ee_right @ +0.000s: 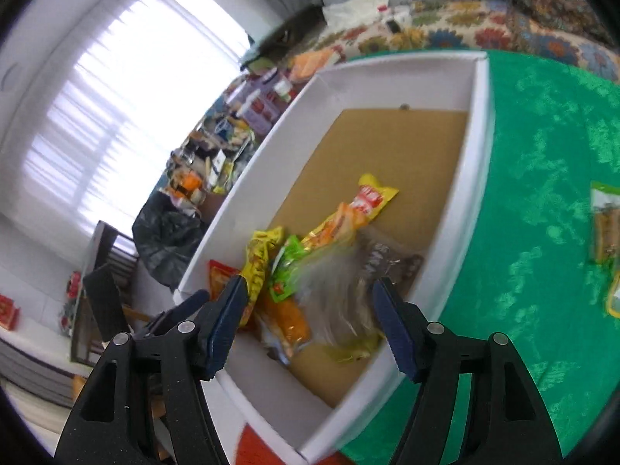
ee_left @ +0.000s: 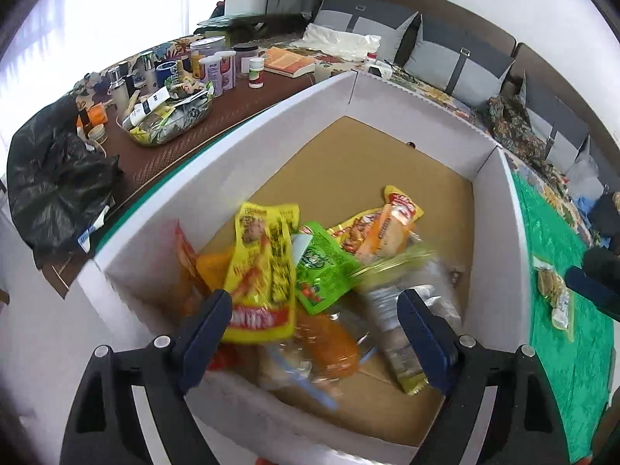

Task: Organize snacks

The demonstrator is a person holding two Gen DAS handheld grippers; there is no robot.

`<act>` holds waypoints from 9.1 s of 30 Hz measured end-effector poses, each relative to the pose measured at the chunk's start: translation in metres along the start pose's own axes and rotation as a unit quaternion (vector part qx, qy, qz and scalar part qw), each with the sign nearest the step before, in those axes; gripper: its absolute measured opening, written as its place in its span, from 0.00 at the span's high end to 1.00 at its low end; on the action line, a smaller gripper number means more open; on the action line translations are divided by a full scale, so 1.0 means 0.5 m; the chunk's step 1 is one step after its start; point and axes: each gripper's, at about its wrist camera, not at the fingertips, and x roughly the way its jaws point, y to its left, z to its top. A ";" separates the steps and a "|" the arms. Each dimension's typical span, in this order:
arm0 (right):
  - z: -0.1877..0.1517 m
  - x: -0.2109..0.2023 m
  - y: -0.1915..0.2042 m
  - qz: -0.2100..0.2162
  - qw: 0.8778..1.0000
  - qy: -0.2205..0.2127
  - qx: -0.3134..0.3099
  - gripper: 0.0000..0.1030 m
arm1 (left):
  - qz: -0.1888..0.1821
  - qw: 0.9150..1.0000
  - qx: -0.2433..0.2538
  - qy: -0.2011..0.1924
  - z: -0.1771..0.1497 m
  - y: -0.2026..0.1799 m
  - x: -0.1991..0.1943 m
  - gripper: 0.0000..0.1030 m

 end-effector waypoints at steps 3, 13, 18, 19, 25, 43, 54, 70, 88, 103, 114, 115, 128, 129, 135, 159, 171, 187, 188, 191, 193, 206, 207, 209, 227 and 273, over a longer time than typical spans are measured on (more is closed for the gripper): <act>-0.028 -0.059 -0.038 -0.037 0.998 -0.038 -0.030 0.30 | -0.032 0.999 -0.002 -0.016 -0.007 -0.047 -0.026 0.16; -0.256 -0.247 -0.400 -0.323 0.943 -0.072 -0.024 0.30 | -0.211 0.970 0.119 -0.030 -0.059 -0.368 -0.156 0.03; -0.301 -0.326 -0.533 -0.372 0.924 -0.081 0.031 0.30 | -0.231 0.953 0.195 0.023 -0.137 -0.543 -0.099 0.02; -0.306 -0.338 -0.549 -0.376 0.922 -0.083 0.039 0.30 | -0.220 0.952 0.208 0.031 -0.157 -0.568 -0.070 0.02; -0.321 -0.343 -0.604 -0.378 0.921 -0.075 0.061 0.30 | -0.131 0.957 0.255 0.052 -0.237 -0.627 0.097 0.03; -0.341 -0.338 -0.597 -0.369 0.923 -0.099 0.044 0.22 | -0.100 0.957 0.272 0.026 -0.271 -0.620 0.192 0.00; -0.341 -0.341 -0.598 -0.369 0.923 -0.099 0.044 0.22 | -0.099 0.957 0.271 0.026 -0.271 -0.620 0.192 0.00; -0.341 -0.342 -0.596 -0.369 0.923 -0.099 0.044 0.21 | -0.100 0.957 0.271 0.025 -0.272 -0.619 0.191 0.00; -0.345 -0.344 -0.597 -0.367 0.924 -0.099 0.044 0.20 | -0.151 0.943 0.282 0.093 -0.078 -0.732 0.230 0.01; -0.348 -0.345 -0.594 -0.367 0.924 -0.099 0.045 0.20 | -0.103 0.938 0.317 0.099 -0.049 -0.845 0.375 0.43; -0.348 -0.346 -0.595 -0.367 0.924 -0.099 0.045 0.20 | -0.099 0.946 0.290 0.102 -0.128 -0.675 0.270 0.44; -0.347 -0.346 -0.594 -0.367 0.924 -0.099 0.045 0.20 | -0.099 0.947 0.287 0.102 -0.139 -0.659 0.258 0.44; -0.348 -0.347 -0.595 -0.367 0.924 -0.099 0.045 0.20 | -0.110 0.953 0.279 0.040 -0.231 -0.596 0.210 0.18; -0.348 -0.347 -0.594 -0.367 0.924 -0.099 0.045 0.20 | -0.107 0.951 0.289 0.035 -0.236 -0.601 0.212 0.16; -0.348 -0.348 -0.595 -0.367 0.924 -0.099 0.045 0.20 | -0.113 0.950 0.291 0.020 -0.236 -0.599 0.217 0.08; -0.348 -0.349 -0.593 -0.366 0.924 -0.099 0.046 0.20 | -0.113 0.949 0.293 0.027 -0.235 -0.606 0.224 0.00; -0.145 -0.294 -0.564 -0.253 0.958 -0.072 0.111 0.22 | -0.113 0.949 0.293 0.027 -0.234 -0.606 0.224 0.00; -0.014 -0.129 -0.565 -0.274 0.953 0.050 0.119 0.49 | -0.111 0.947 0.298 0.034 -0.233 -0.608 0.225 0.00; -0.023 -0.137 -0.568 -0.266 0.955 0.050 0.124 0.51 | -0.112 0.946 0.301 0.043 -0.232 -0.607 0.224 0.02; -0.056 -0.197 -0.572 -0.222 0.965 0.027 0.139 0.64 | -0.117 0.943 0.307 0.050 -0.225 -0.597 0.206 0.40; -0.078 -0.245 -0.575 -0.195 0.970 0.014 0.148 0.75 | -0.129 0.942 0.302 0.065 -0.220 -0.588 0.201 0.41; -0.238 -0.361 -0.626 -0.191 0.965 0.002 0.180 0.38 | -0.168 0.956 0.226 0.085 -0.259 -0.523 0.147 0.43; -0.244 -0.364 -0.631 -0.204 0.961 0.006 0.188 0.35 | -0.167 0.956 0.227 0.083 -0.264 -0.524 0.145 0.43; -0.241 -0.373 -0.633 -0.207 0.958 0.002 0.196 0.35 | -0.165 0.956 0.227 0.082 -0.270 -0.525 0.142 0.43; -0.190 -0.256 -0.568 -0.274 0.953 0.037 0.127 0.55 | -0.200 0.960 0.173 0.092 -0.244 -0.517 0.095 0.43; 0.051 -0.118 0.102 -0.092 0.979 -0.071 -0.169 0.28 | 0.085 0.985 0.089 -0.117 0.037 -0.088 -0.098 0.03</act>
